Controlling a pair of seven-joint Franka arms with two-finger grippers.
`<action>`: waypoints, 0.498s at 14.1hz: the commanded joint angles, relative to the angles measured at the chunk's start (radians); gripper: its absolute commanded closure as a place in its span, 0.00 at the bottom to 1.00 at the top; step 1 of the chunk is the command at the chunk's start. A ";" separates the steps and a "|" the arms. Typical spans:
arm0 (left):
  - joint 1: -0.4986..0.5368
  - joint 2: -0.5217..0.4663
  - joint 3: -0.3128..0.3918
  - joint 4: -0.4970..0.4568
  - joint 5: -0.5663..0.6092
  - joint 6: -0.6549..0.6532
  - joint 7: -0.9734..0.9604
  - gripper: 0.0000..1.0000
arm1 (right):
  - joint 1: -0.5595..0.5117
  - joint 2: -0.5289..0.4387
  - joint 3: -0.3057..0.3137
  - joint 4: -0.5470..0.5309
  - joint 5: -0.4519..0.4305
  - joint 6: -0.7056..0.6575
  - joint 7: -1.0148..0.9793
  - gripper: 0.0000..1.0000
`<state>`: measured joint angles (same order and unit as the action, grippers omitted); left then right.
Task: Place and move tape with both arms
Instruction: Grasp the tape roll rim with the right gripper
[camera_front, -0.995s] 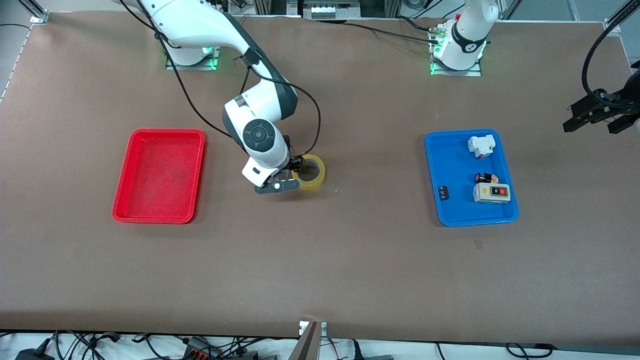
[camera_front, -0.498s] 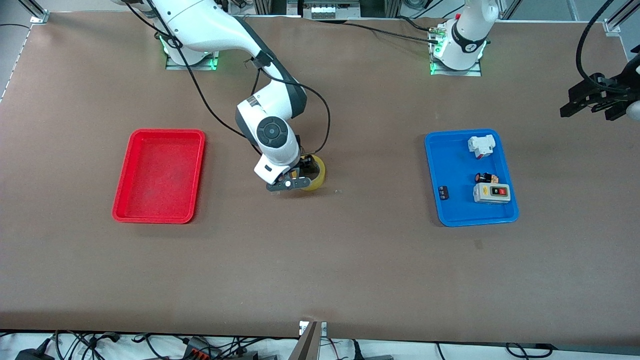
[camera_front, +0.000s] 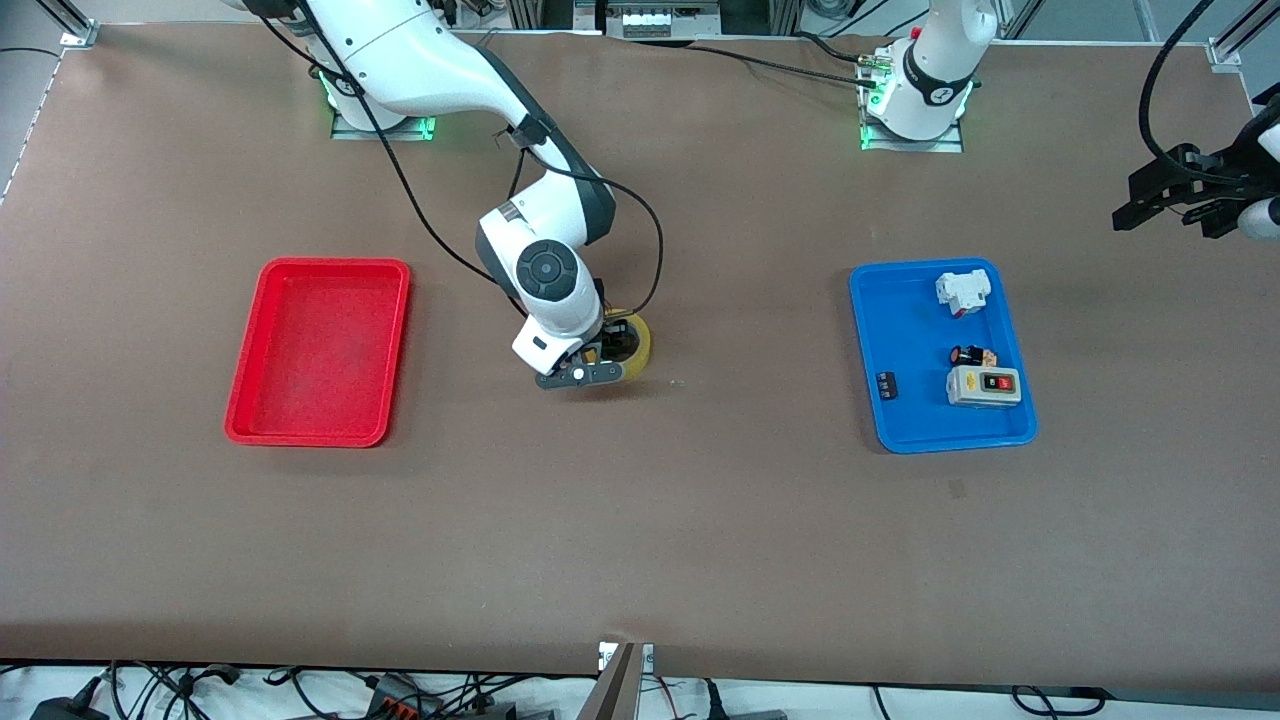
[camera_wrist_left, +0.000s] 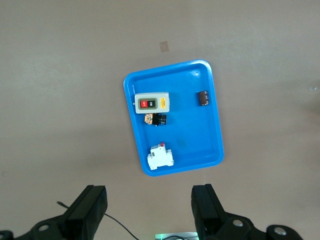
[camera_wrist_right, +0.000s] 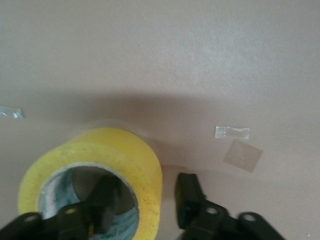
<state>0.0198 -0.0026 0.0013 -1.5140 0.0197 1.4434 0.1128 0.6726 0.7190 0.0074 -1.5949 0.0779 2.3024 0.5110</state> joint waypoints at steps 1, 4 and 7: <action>0.026 -0.011 -0.026 -0.011 -0.003 0.018 0.027 0.00 | 0.012 0.004 -0.006 0.023 0.010 -0.009 0.037 1.00; 0.026 -0.008 -0.026 -0.011 -0.001 0.038 0.027 0.00 | -0.010 -0.053 -0.017 0.023 0.008 -0.040 0.035 1.00; 0.025 -0.007 -0.026 -0.011 0.000 0.042 0.022 0.00 | -0.109 -0.168 -0.023 0.015 -0.007 -0.188 0.026 1.00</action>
<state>0.0261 -0.0021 -0.0081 -1.5158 0.0197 1.4724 0.1138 0.6377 0.6566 -0.0219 -1.5594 0.0771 2.2271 0.5378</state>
